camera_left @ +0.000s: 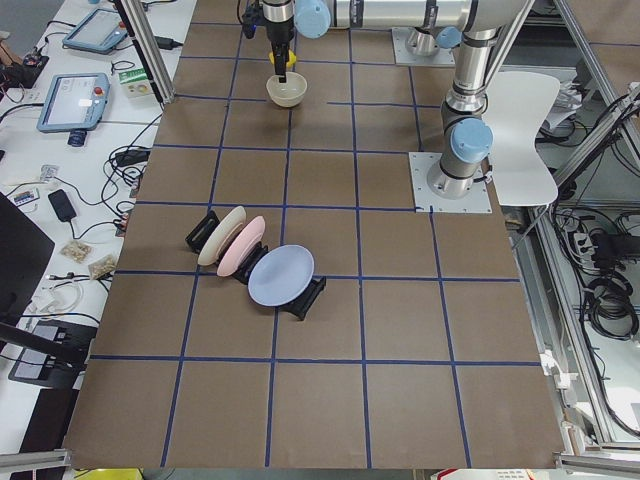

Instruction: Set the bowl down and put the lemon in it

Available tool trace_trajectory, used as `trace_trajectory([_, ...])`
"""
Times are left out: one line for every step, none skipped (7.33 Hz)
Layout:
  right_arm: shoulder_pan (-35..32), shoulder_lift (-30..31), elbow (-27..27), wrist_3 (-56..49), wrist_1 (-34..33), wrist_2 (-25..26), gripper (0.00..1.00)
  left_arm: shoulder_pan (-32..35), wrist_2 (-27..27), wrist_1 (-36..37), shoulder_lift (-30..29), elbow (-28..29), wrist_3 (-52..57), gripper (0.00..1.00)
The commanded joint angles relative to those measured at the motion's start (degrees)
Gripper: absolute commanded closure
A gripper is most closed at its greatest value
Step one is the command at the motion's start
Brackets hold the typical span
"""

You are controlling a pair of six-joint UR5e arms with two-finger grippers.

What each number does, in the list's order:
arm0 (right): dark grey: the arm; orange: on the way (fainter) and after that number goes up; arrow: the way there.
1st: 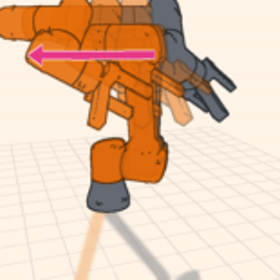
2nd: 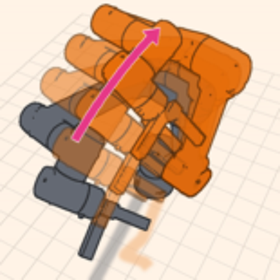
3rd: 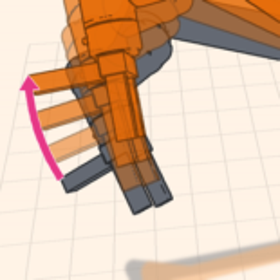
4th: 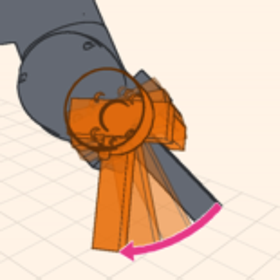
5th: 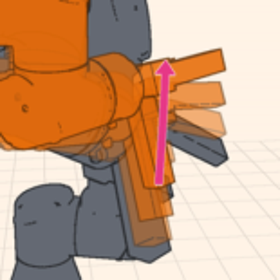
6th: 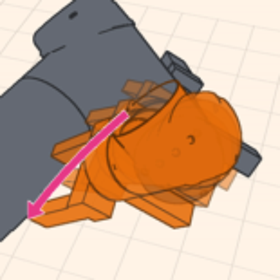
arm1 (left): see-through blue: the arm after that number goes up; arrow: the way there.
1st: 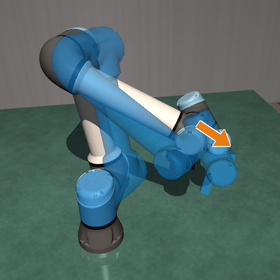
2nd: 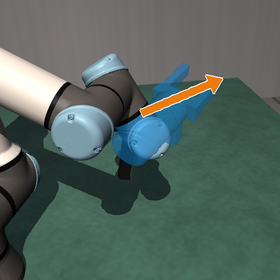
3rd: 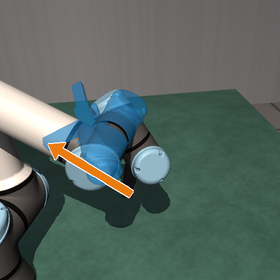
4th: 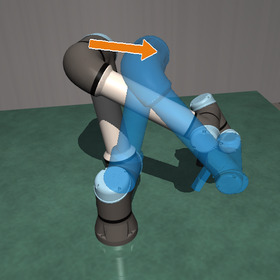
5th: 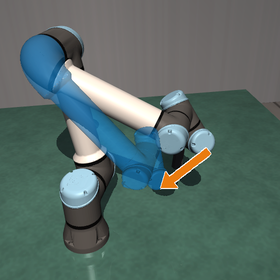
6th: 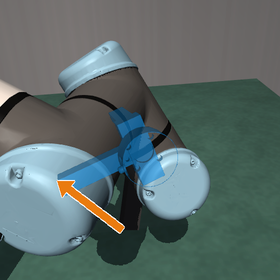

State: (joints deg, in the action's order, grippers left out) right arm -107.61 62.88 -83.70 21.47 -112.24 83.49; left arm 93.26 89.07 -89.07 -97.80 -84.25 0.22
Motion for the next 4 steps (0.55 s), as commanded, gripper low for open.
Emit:
trace_trajectory([-1.8, -3.8, -0.1, 1.6, -3.7, 0.2, 1.00, -2.5, 0.9, -3.4, 5.2, -1.2, 4.7, 0.04])
trace_trajectory([-1.8, -4.0, -0.4, 1.6, -3.7, 0.2, 1.00, -5.5, -0.2, -3.6, 5.7, -0.5, 4.1, 0.04])
trace_trajectory([-1.7, -4.9, -0.8, 0.8, -4.3, 0.6, 1.00, -6.5, -1.0, -3.6, 5.6, -0.7, 4.0, 0.04])
trace_trajectory([-1.7, -5.7, -0.9, 1.2, -4.3, 1.0, 1.00, -6.1, -1.2, -3.6, 5.3, -1.1, 4.0, 0.03])
